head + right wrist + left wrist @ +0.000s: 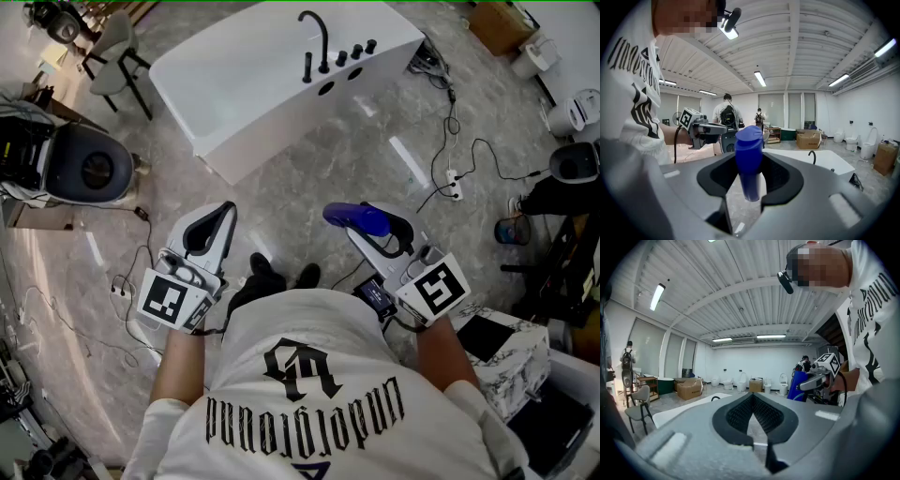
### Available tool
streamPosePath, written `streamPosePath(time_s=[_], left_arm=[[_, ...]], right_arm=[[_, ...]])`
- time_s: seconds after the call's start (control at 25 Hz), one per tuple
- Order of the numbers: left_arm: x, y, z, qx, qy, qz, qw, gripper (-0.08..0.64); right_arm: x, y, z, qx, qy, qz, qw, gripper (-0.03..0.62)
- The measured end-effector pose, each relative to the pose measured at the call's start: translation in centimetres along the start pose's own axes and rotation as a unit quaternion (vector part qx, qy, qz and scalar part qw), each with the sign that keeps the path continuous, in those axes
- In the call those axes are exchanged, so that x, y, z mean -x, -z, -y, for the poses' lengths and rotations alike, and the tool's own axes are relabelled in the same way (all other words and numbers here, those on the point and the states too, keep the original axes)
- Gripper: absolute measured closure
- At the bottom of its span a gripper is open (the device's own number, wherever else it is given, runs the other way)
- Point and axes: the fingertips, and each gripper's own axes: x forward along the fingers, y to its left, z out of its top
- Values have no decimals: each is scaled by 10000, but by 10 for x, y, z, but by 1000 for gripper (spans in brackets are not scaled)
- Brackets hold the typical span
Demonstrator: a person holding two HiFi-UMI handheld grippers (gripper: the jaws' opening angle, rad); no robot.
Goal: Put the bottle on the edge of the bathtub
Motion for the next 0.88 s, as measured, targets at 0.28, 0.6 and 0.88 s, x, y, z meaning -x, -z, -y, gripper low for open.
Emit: streamPosePath(time_s=[0.28, 0.6, 0.88], left_arm=[[12, 1, -15, 44, -14, 43, 10000, 552], [25, -10, -64, 41, 3, 126, 9999, 552], [53, -12, -118, 6, 59, 228, 9997, 552]], right_arm=[[-21, -4, -6, -50, 53, -28, 10000, 440], [-74, -30, -7, -27, 91, 0, 10000, 440], [-137, -48, -25, 44, 92, -19, 9999, 440]])
